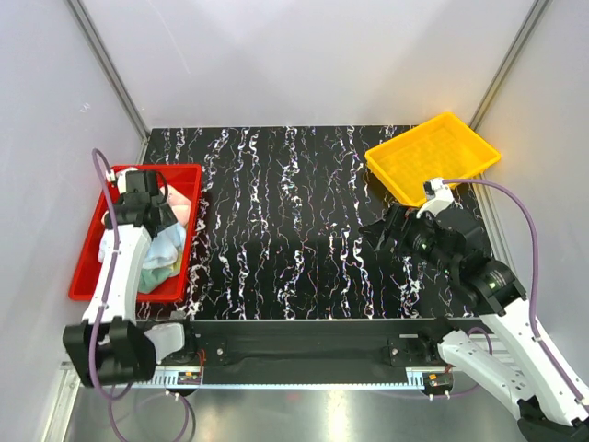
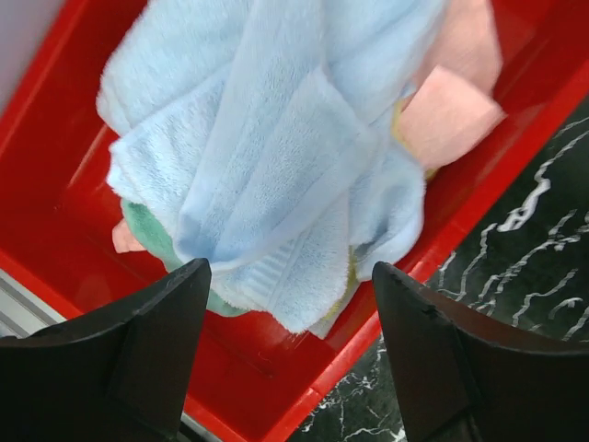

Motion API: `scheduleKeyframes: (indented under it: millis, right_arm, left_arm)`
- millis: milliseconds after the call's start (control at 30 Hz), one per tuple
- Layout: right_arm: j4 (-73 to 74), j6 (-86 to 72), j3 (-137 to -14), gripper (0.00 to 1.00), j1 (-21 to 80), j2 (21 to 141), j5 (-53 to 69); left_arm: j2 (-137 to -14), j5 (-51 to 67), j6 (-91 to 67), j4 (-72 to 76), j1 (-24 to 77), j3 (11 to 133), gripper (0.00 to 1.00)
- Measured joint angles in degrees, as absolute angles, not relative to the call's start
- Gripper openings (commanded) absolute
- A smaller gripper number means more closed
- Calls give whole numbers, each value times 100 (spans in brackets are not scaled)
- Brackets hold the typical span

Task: Fold and stack the towels
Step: Grab crumpled towel

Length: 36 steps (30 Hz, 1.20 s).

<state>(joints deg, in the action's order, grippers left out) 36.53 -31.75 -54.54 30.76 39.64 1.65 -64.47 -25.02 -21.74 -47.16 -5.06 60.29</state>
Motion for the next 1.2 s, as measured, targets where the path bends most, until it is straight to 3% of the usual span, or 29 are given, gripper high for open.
scheduleKeyframes:
  millis: [67, 333, 400, 533, 633, 667, 833, 1000, 1067, 1100, 1133, 1200]
  right_arm:
    - [3586, -3173, -5408, 100, 3076, 3889, 259]
    - [3498, -3079, -5354, 100, 3076, 3677, 412]
    - [3507, -3035, -5356, 100, 3076, 3632, 401]
    - [3546, -3006, -5384, 100, 3076, 3522, 370]
    - [3562, -3013, -5406, 100, 3076, 3433, 368]
    - [3562, -3024, -5406, 100, 3076, 3404, 368]
    - [3562, -3070, -5406, 100, 3076, 3256, 373]
    - [3548, -3072, -5406, 100, 3076, 3148, 375]
    - [3540, -3061, -5406, 100, 3076, 3087, 368]
    - [3542, -3044, -5406, 100, 3076, 3061, 360]
    - [3542, -3028, -5408, 100, 3076, 3041, 351]
    - [3548, -2991, -5413, 100, 3076, 3011, 340]
  left_arm:
    - [-6713, -2329, -2137, -4703, -642, 5935, 72]
    - [-7258, -1949, -1986, -4582, -792, 5870, 7]
    - [-7417, -1946, -1927, -4574, -816, 5948, 0]
    - [-7730, -1979, -1839, -4569, -838, 6125, 0]
    - [-7802, -2117, -1800, -4556, -838, 6158, 33]
    - [-7793, -2163, -1796, -4552, -838, 6158, 54]
    - [-7485, -2333, -1702, -4364, -838, 6025, 72]
    - [-7472, -2449, -1629, -4156, -904, 5916, 70]
    - [-7767, -2488, -1629, -4134, -937, 5924, 62]
    - [-7935, -2493, -1623, -4132, -954, 5927, 56]
    - [-8114, -2488, -1625, -4139, -967, 5927, 35]
    - [-8342, -2482, -1627, -4156, -987, 5929, 13]
